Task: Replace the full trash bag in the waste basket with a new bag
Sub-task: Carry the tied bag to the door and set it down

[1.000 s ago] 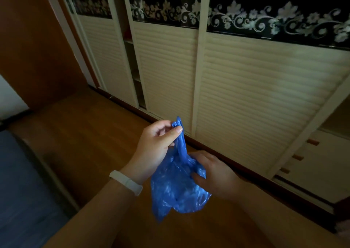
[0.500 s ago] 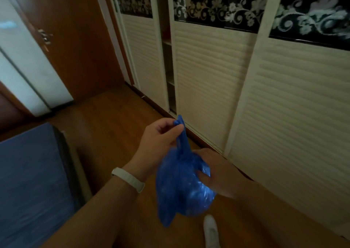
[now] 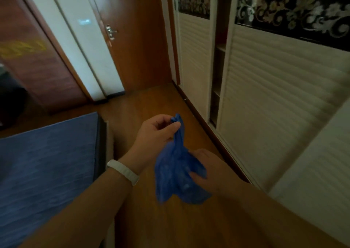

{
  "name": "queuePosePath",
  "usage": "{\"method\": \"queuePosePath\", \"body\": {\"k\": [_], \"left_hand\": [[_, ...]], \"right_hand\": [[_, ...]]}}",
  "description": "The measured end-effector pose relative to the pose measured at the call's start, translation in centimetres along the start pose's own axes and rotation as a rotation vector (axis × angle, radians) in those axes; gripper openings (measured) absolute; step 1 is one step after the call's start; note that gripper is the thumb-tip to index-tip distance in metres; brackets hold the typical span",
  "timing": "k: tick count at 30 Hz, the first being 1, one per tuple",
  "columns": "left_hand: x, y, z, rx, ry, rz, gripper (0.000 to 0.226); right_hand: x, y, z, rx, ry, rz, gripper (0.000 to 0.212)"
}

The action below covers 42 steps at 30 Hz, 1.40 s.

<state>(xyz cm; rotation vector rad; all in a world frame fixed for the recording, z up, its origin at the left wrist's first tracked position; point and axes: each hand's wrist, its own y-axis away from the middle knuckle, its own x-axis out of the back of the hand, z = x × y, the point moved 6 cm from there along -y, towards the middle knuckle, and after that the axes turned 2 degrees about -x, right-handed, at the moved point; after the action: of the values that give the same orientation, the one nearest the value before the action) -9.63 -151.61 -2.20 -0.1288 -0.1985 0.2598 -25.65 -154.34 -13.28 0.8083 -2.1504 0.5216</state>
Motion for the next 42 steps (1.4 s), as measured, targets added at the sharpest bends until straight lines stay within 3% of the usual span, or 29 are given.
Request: {"method": "queuePosePath", "body": {"k": [12, 19, 25, 28, 32, 42], "left_hand": [[8.2, -11.7, -4.4, -0.012, 0.066, 0.216, 0.012], [16.6, -20.3, -8.7, -0.025, 0.146, 0.219, 0.024], [24.5, -26.8, -11.0, -0.001, 0.189, 0.233, 0.021], [27.9, -29.4, -11.9, 0.004, 0.166, 0.252, 0.015], [31.8, -32.8, -12.4, -0.004, 0.165, 0.297, 0.029], [39.0, -43.0, -16.8, 0.039, 0.136, 0.393, 0.025]], "right_hand": [[-1.2, -17.1, 0.3, 0.140, 0.021, -0.026, 0.061], [-4.8, -29.7, -0.3, 0.079, -0.080, 0.005, 0.055], [-7.9, -40.1, -3.6, 0.154, -0.052, -0.066, 0.046], [-9.4, -44.3, -4.7, 0.161, -0.061, -0.082, 0.052], [-10.7, -49.6, -6.2, 0.182, -0.070, -0.098, 0.057], [-14.2, -64.1, -5.7, 0.218, -0.193, -0.125, 0.040]]}}
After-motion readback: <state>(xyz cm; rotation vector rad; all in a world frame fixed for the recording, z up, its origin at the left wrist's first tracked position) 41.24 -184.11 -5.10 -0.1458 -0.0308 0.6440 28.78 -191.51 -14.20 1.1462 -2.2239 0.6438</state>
